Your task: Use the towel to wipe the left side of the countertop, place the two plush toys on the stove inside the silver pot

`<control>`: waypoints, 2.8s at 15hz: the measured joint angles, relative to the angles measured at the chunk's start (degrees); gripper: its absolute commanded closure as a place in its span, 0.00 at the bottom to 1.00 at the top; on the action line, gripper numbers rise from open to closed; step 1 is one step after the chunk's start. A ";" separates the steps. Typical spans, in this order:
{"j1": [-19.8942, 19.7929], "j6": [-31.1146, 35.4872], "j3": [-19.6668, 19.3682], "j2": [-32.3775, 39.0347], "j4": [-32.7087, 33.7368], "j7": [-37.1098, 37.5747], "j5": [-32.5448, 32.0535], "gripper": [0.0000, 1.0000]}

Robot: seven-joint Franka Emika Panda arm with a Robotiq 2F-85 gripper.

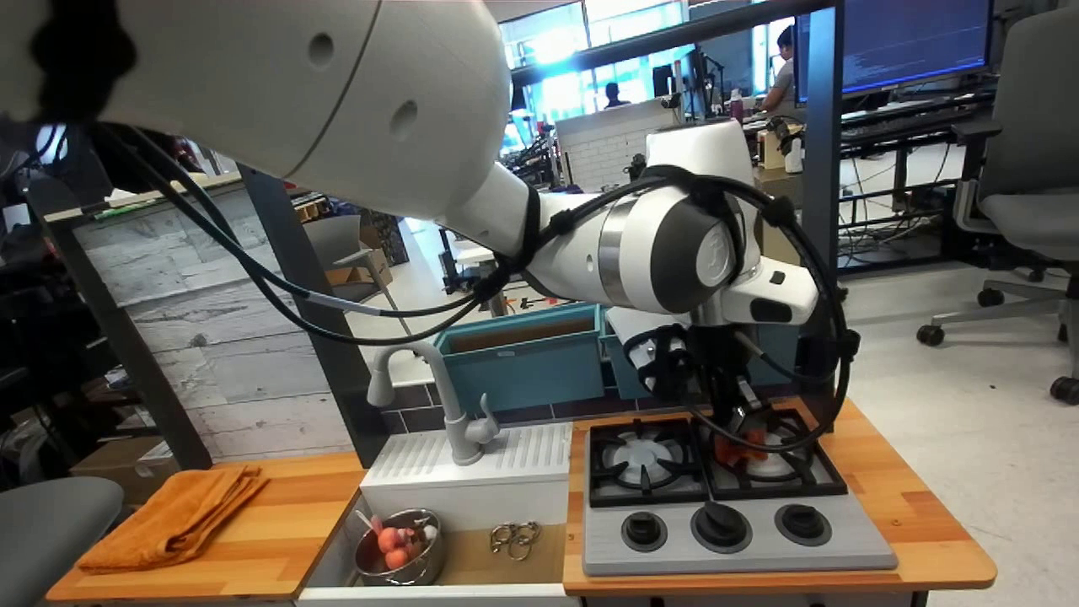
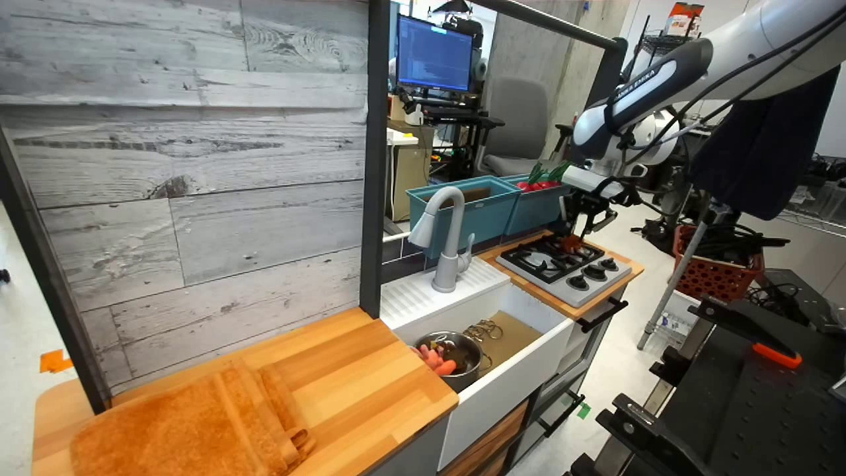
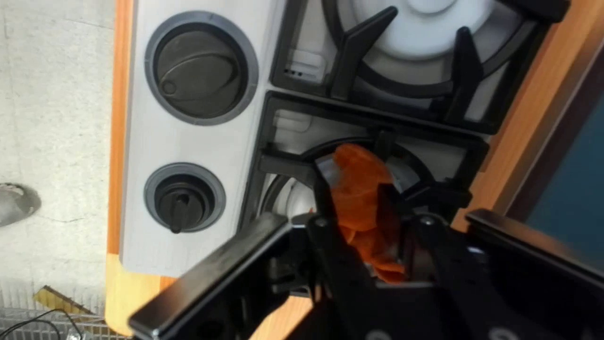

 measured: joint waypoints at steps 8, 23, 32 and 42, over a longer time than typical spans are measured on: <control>-4.32 3.18 7.57 -0.08 0.00 -3.15 5.64 0.99; -5.74 -16.30 17.82 -30.09 -31.90 -31.42 8.09 0.99; 10.52 -18.96 16.84 -43.12 -57.04 -39.12 5.25 0.99; 34.54 3.91 12.51 -31.89 -60.80 -28.83 -14.26 0.99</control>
